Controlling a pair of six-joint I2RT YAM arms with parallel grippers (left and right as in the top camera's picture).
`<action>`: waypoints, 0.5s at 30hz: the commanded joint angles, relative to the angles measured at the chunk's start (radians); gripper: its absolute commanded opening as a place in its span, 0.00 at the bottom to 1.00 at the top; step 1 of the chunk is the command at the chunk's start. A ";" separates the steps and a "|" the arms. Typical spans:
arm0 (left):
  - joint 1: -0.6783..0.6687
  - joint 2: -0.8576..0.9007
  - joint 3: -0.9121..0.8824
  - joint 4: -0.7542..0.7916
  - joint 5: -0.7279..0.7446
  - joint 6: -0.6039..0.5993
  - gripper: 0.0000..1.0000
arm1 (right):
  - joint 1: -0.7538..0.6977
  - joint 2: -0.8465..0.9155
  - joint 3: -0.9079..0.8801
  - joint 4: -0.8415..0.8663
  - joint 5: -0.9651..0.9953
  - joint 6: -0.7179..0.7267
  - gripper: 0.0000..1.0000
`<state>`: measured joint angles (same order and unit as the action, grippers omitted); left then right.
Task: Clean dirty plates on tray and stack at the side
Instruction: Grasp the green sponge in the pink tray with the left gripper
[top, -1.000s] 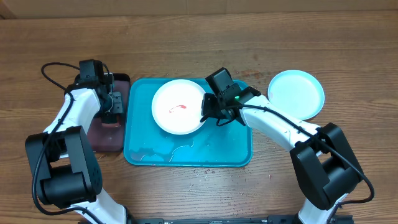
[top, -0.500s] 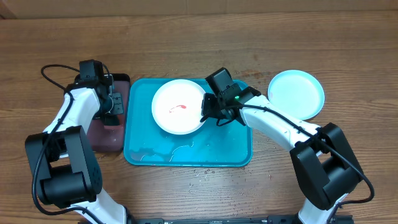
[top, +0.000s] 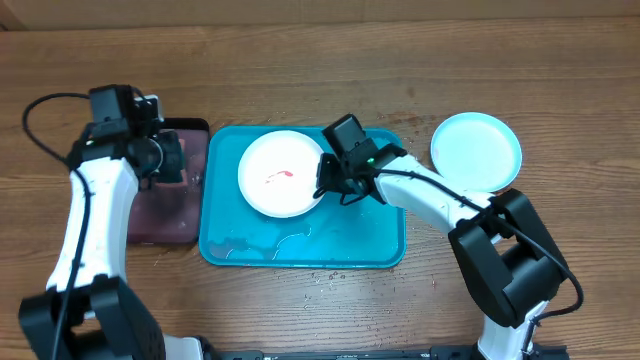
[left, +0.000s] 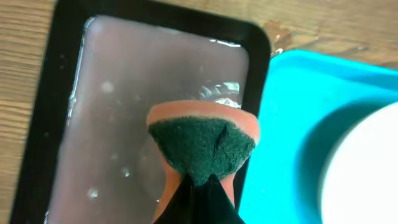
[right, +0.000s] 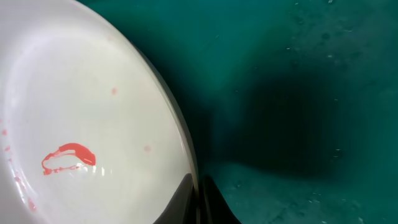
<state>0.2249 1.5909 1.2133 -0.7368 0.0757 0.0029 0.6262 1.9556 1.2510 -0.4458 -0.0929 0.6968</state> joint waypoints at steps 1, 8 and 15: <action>0.032 -0.024 0.014 -0.011 0.121 -0.002 0.04 | 0.018 -0.005 0.018 0.011 0.031 0.015 0.04; 0.104 -0.031 0.005 -0.010 0.299 0.099 0.04 | 0.021 0.001 0.018 0.000 0.048 0.014 0.04; 0.166 -0.075 -0.029 0.018 0.396 0.182 0.04 | 0.021 0.001 0.018 0.000 0.048 0.015 0.04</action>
<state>0.3622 1.5700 1.2026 -0.7261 0.3672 0.1150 0.6437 1.9556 1.2510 -0.4500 -0.0589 0.7063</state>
